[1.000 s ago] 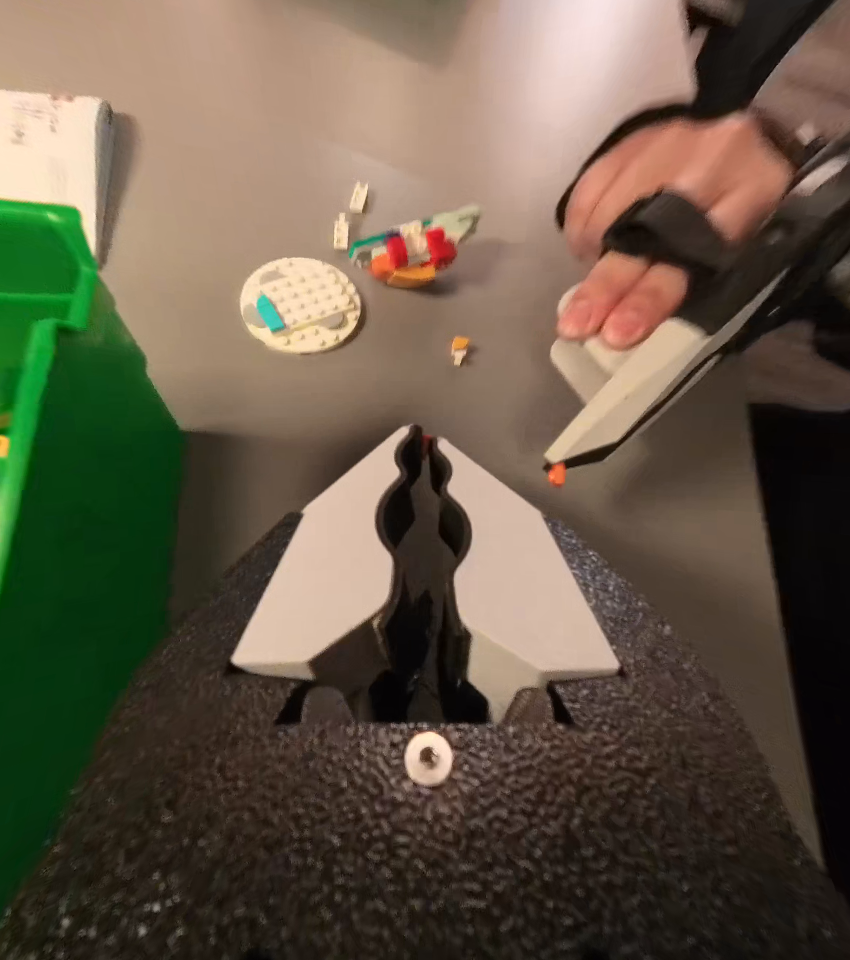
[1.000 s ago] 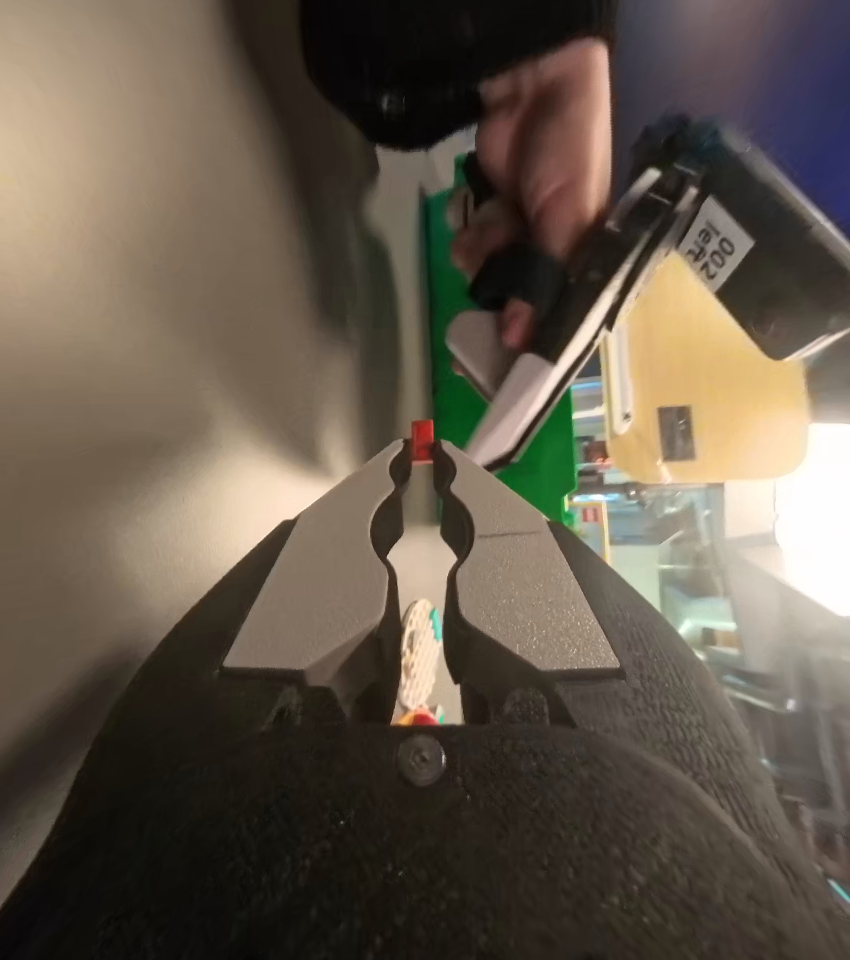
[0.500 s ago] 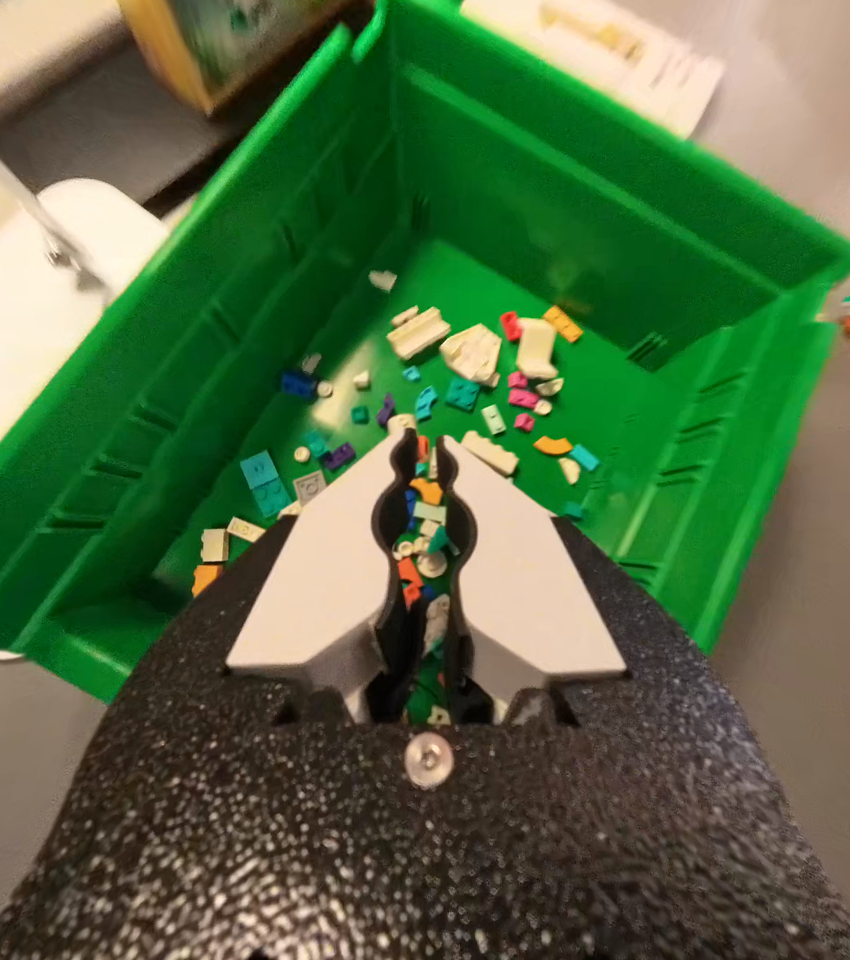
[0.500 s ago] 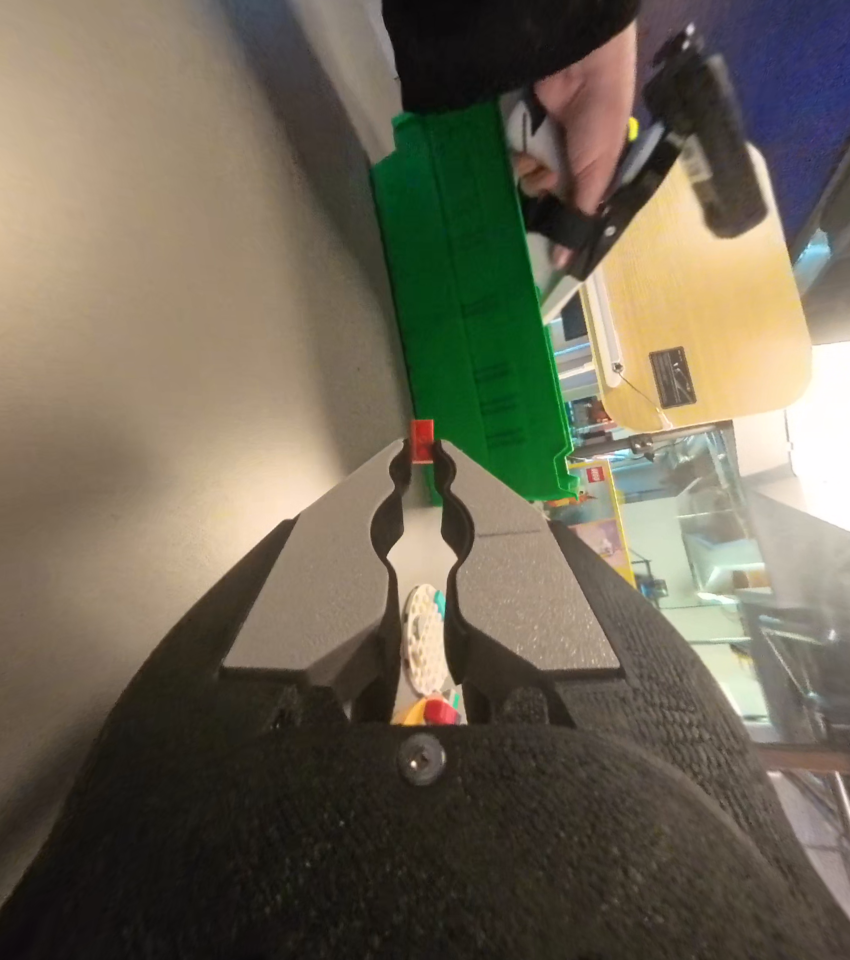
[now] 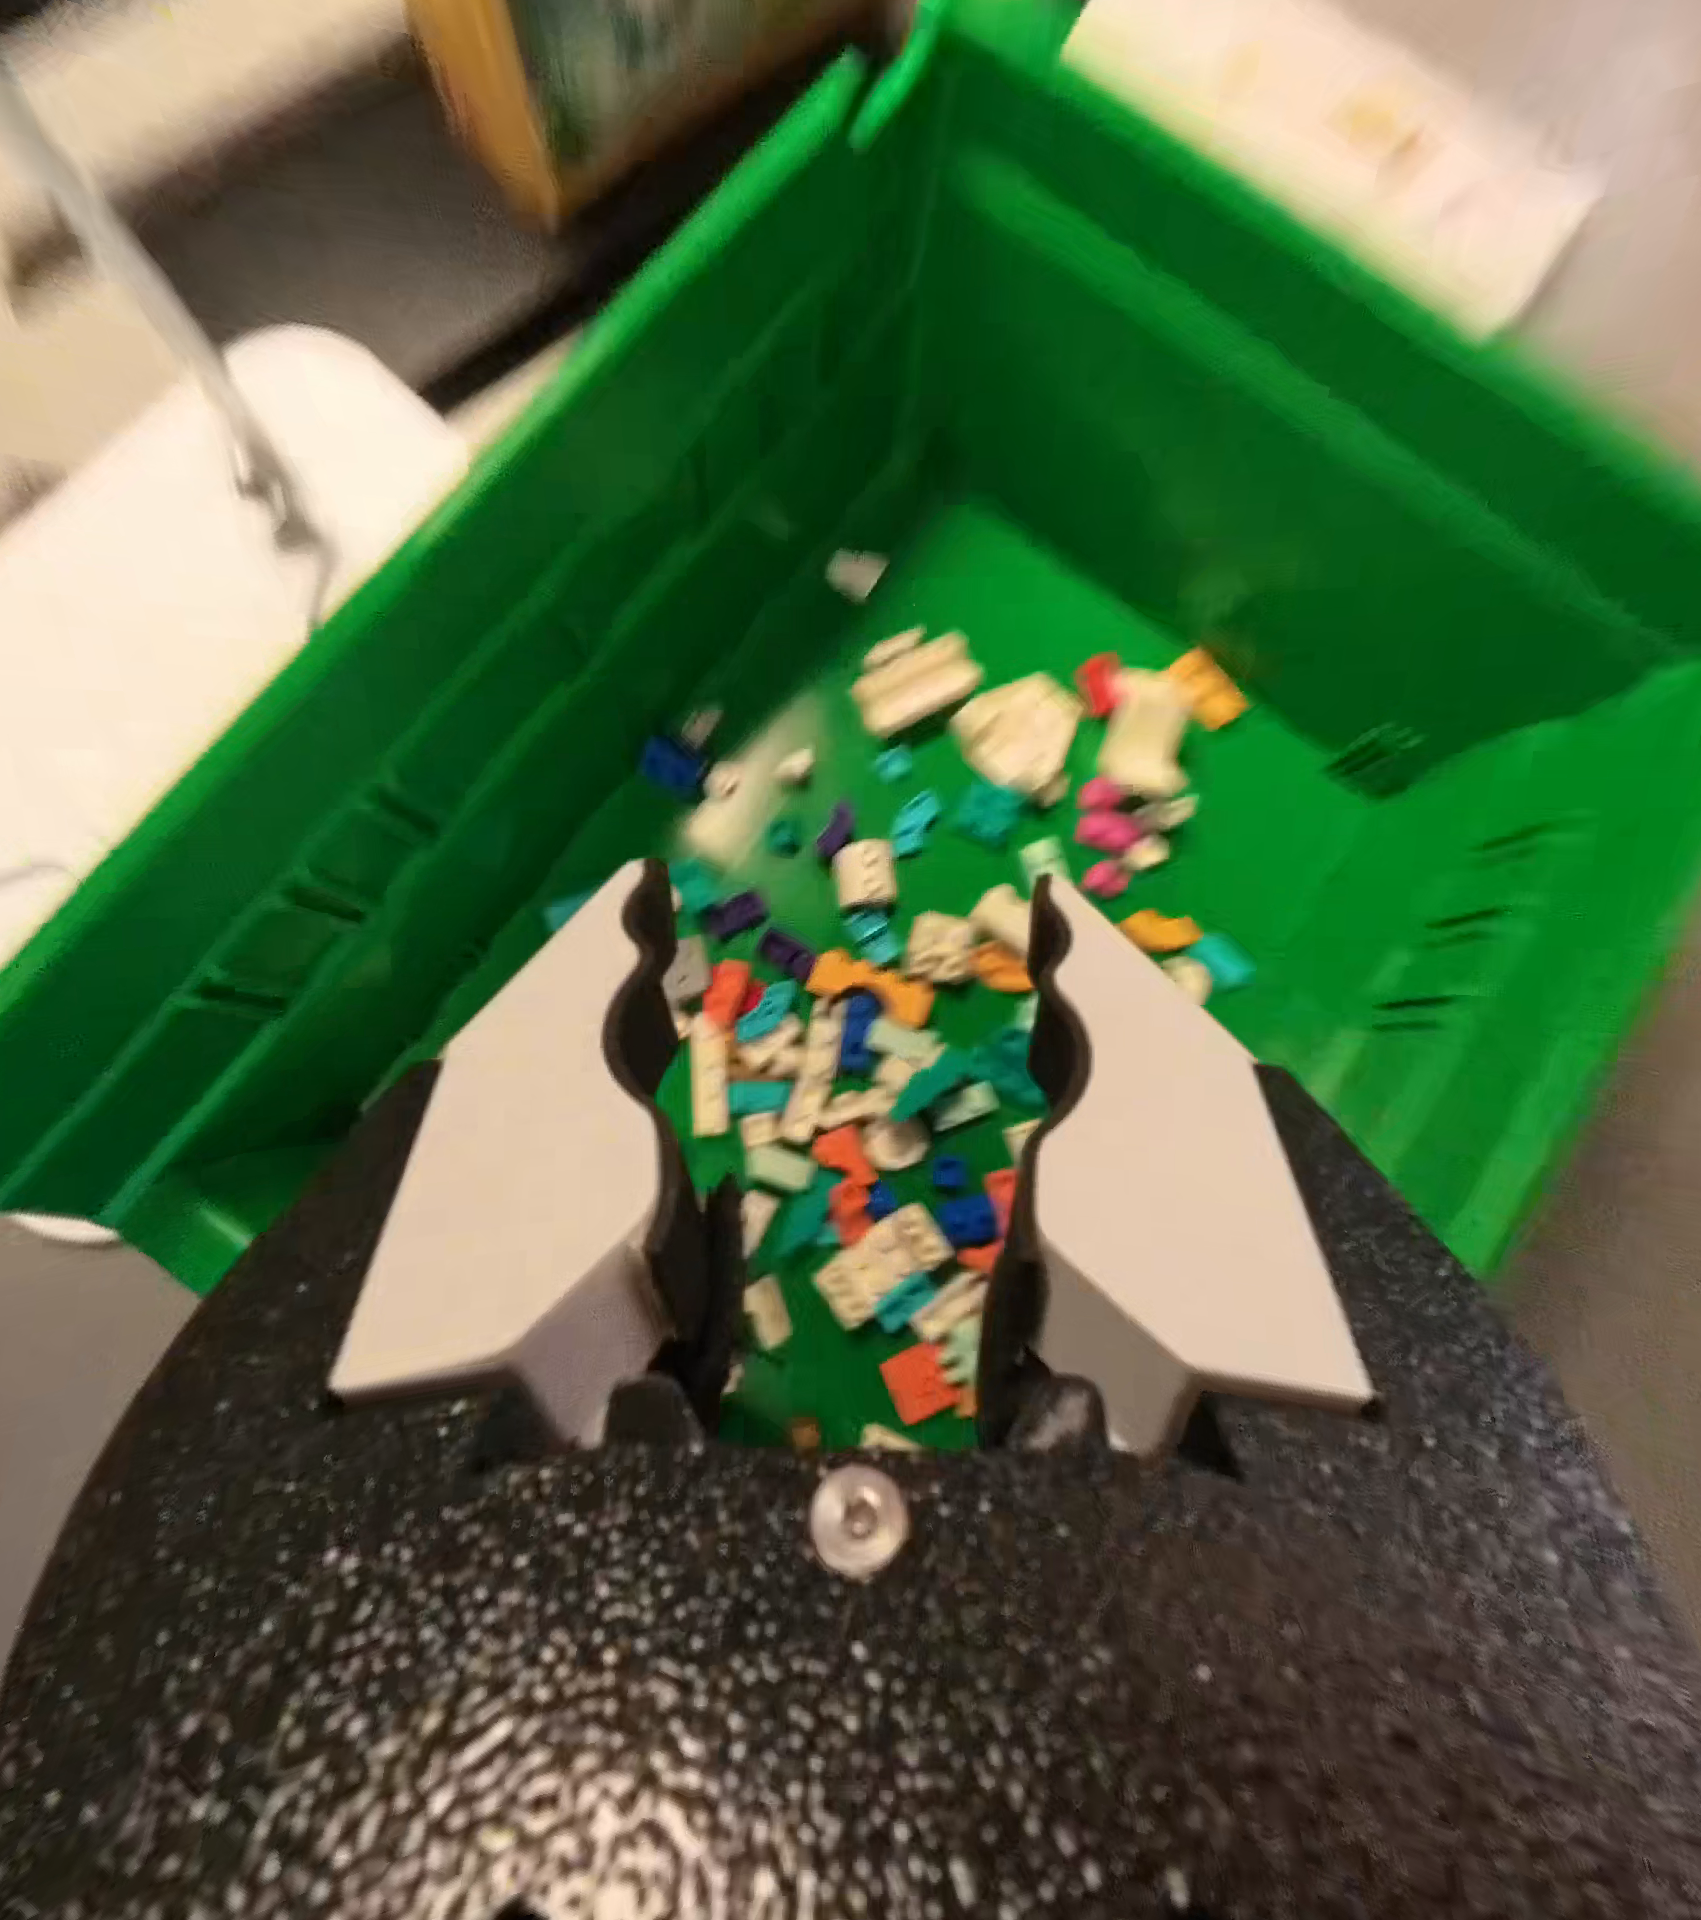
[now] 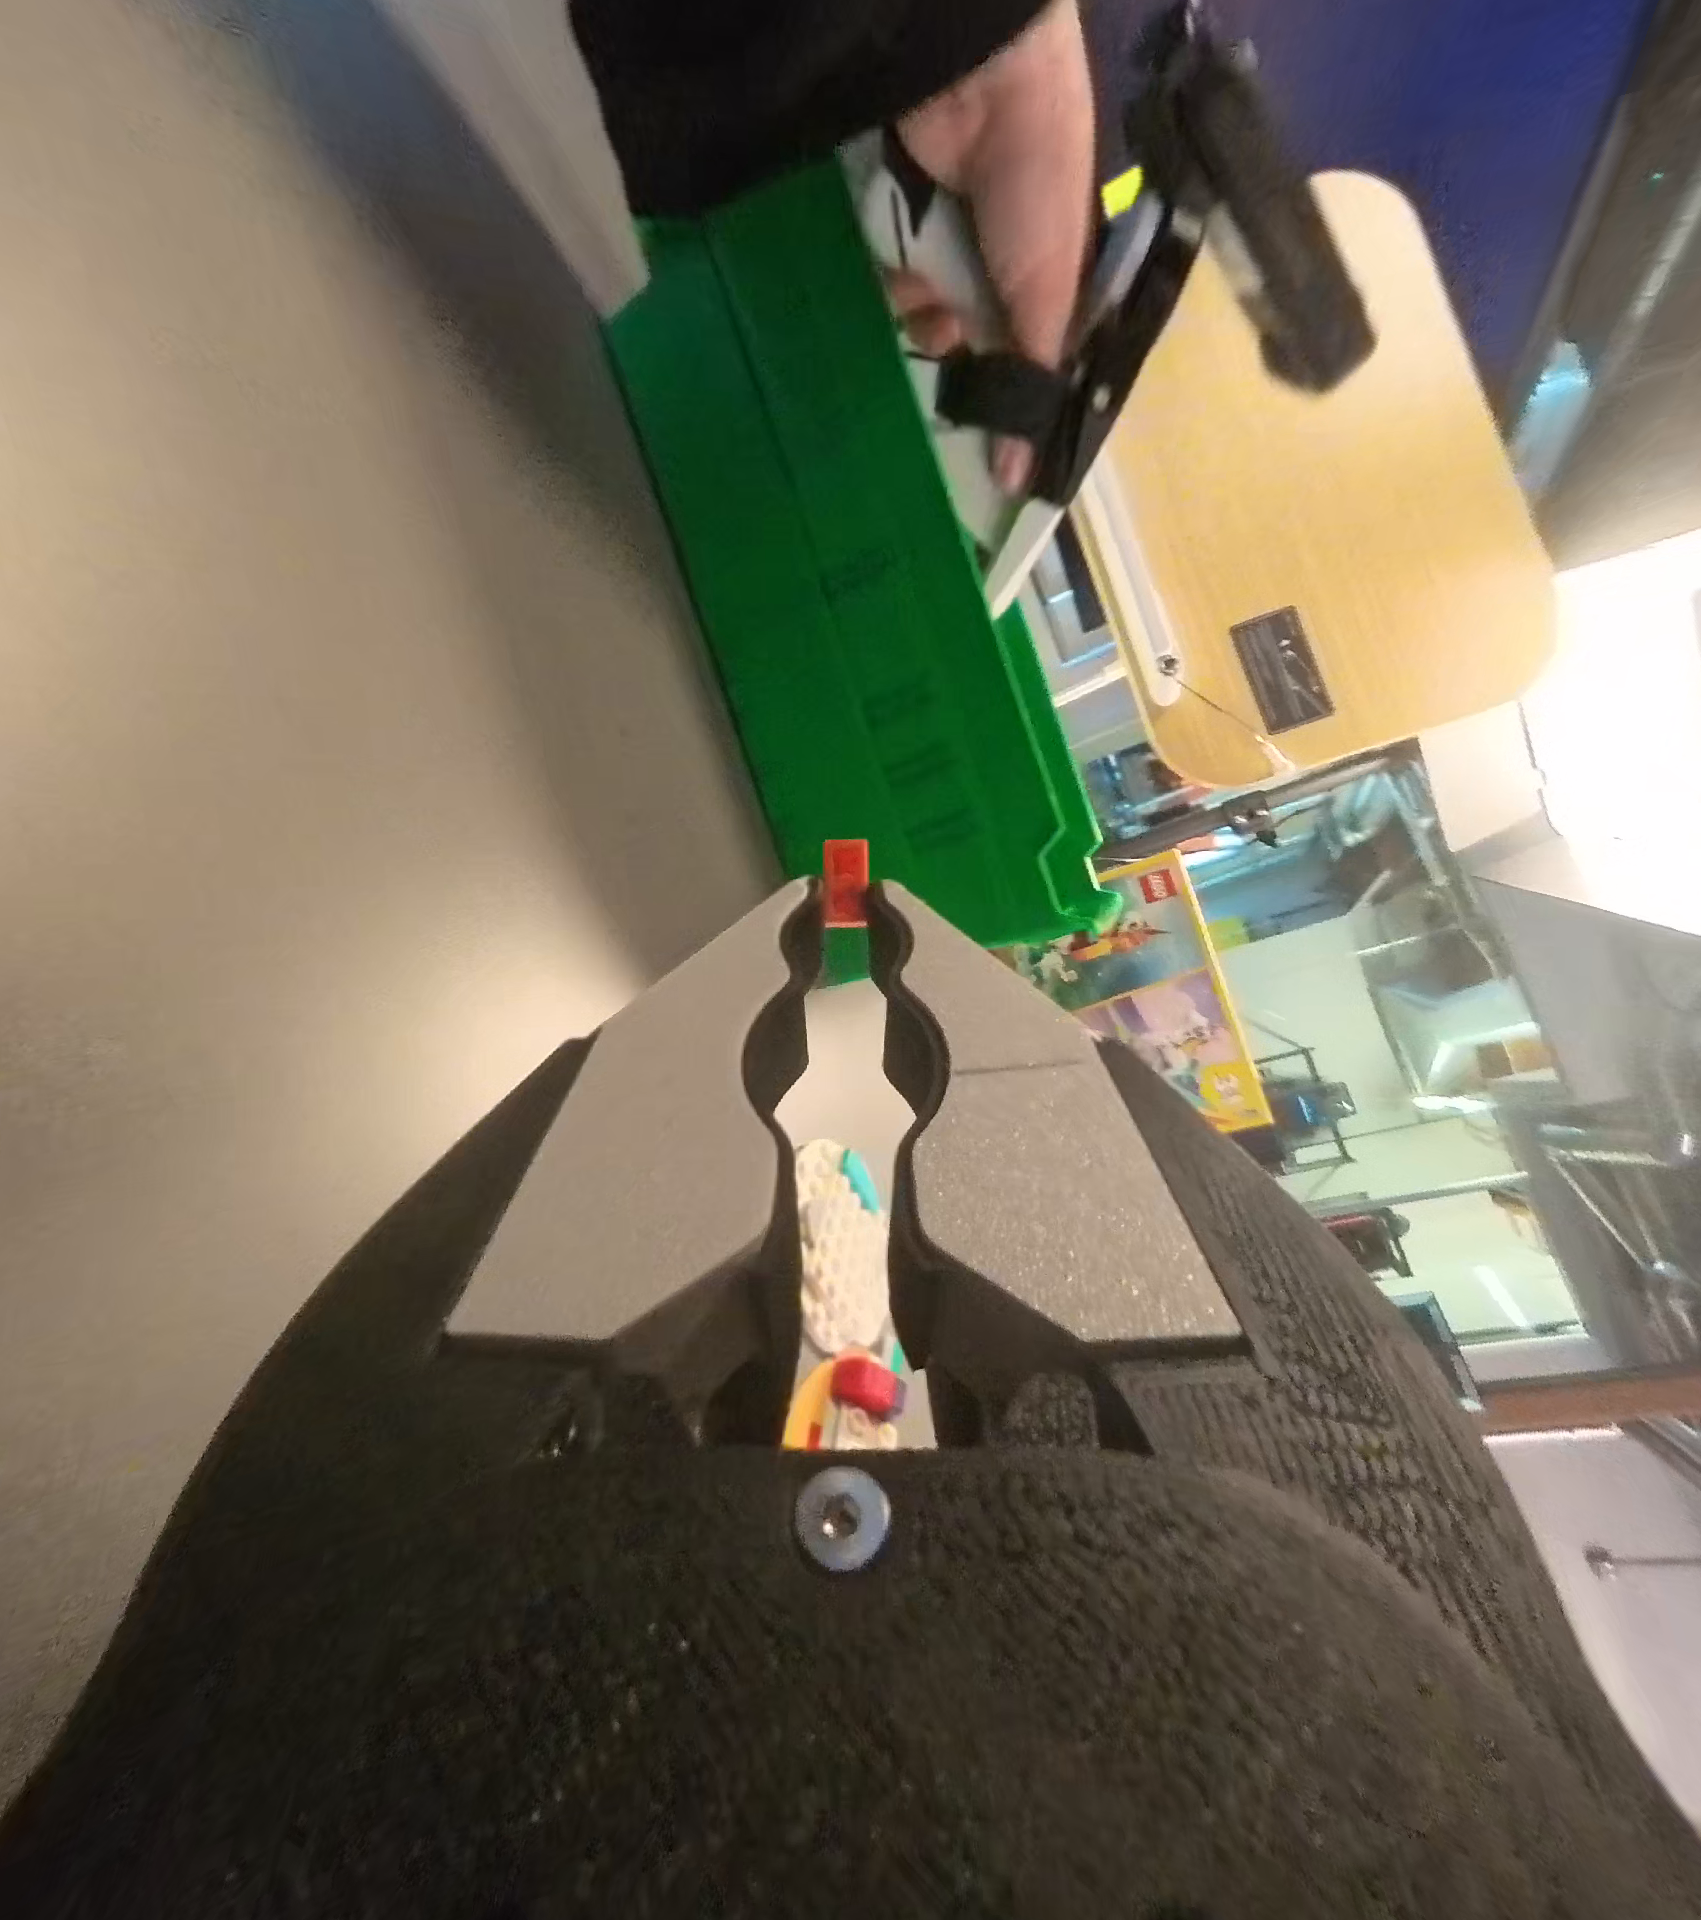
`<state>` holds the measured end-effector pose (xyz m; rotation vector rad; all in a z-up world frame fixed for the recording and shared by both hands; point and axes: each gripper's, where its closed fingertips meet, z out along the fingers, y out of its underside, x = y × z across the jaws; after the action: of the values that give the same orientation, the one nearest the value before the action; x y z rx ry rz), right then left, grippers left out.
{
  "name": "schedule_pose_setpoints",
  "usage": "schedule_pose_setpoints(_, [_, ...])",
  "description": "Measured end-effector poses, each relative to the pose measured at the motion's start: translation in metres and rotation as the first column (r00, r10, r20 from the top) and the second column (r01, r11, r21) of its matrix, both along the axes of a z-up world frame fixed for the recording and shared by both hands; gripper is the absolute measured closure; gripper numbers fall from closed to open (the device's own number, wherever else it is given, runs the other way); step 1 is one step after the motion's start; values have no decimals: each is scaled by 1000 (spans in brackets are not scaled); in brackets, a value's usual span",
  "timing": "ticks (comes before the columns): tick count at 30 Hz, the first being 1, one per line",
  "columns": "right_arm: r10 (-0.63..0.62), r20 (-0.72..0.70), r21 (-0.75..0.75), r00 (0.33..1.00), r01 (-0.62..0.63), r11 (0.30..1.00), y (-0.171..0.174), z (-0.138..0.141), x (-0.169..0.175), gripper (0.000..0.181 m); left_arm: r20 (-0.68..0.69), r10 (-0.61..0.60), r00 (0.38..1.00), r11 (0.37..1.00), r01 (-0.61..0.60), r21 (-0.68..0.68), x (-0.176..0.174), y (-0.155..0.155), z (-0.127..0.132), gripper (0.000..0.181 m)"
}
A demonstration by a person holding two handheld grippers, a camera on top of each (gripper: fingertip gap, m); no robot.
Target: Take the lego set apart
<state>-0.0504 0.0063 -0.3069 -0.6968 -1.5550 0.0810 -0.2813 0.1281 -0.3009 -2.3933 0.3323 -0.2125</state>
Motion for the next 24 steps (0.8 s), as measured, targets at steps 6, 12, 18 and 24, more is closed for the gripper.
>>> schedule_pose_setpoints(6, [-1, -189, 144, 982, 29, 989, -3, 39, 7, 175, 227, -532, 816, 814, 420, 401, 174, -97, 96, 135])
schedule_pose_setpoints(12, [23, -228, 272, 973, 41, 961, -15, 50, 9, 175, 178, -668, 722, 716, 558, 420, 247, -138, 55, 145])
schedule_pose_setpoints(18, [41, -227, 278, 973, 25, 960, -20, 51, 9, 175, 255, -668, 699, 735, 567, 371, 257, -143, 39, 156])
schedule_pose_setpoints(24, [43, -222, 296, 974, 25, 955, -22, 51, 9, 175, 267, -662, 700, 743, 567, 355, 255, -143, 38, 176])
